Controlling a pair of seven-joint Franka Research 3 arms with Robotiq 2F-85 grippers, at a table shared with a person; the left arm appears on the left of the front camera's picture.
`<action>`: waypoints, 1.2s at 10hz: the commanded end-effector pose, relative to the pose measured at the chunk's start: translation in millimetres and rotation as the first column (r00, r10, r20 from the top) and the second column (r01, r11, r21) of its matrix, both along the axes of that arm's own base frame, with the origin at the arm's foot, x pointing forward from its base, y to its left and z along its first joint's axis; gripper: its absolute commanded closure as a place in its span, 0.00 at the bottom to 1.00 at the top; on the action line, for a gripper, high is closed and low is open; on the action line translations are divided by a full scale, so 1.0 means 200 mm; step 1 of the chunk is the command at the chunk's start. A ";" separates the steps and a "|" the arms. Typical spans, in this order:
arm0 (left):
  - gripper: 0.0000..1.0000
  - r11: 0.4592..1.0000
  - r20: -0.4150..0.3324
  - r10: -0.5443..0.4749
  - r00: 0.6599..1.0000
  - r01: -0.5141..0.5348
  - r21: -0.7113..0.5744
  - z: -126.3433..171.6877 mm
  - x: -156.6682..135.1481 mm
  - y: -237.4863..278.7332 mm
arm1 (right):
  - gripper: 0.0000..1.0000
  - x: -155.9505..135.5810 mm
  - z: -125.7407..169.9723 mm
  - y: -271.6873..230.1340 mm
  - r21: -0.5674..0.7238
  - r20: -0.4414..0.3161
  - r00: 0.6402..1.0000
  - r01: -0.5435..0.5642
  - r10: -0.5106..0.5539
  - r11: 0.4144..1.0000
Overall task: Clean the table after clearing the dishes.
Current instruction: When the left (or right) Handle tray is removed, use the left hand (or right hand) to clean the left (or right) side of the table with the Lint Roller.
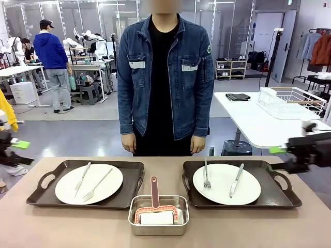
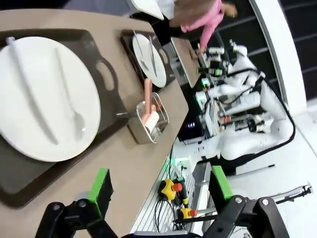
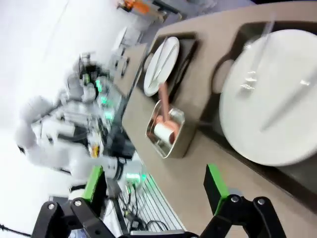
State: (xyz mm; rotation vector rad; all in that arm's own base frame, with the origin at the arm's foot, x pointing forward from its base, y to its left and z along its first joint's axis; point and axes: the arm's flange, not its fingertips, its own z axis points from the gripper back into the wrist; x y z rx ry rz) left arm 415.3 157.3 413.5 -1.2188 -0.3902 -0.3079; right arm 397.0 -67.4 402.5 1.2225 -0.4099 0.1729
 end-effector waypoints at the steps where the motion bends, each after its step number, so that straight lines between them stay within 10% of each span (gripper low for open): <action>1: 0.00 0.987 0.018 0.130 0.991 -0.127 -0.096 -0.03 0.02 0.26 | 0.00 -0.12 -0.01 -0.27 -0.004 -0.007 0.991 0.135 -0.135 0.991; 6: 0.00 0.874 -0.043 0.466 0.884 -0.467 -0.136 -0.08 -0.21 0.70 | 0.00 -0.27 -0.01 -0.83 -0.016 -0.100 0.908 0.407 -0.407 0.913; 12: 0.00 0.914 -0.017 0.382 0.924 -0.380 -0.141 -0.12 -0.20 0.69 | 0.00 -0.33 -0.02 -0.86 -0.024 -0.056 0.921 0.386 -0.386 0.922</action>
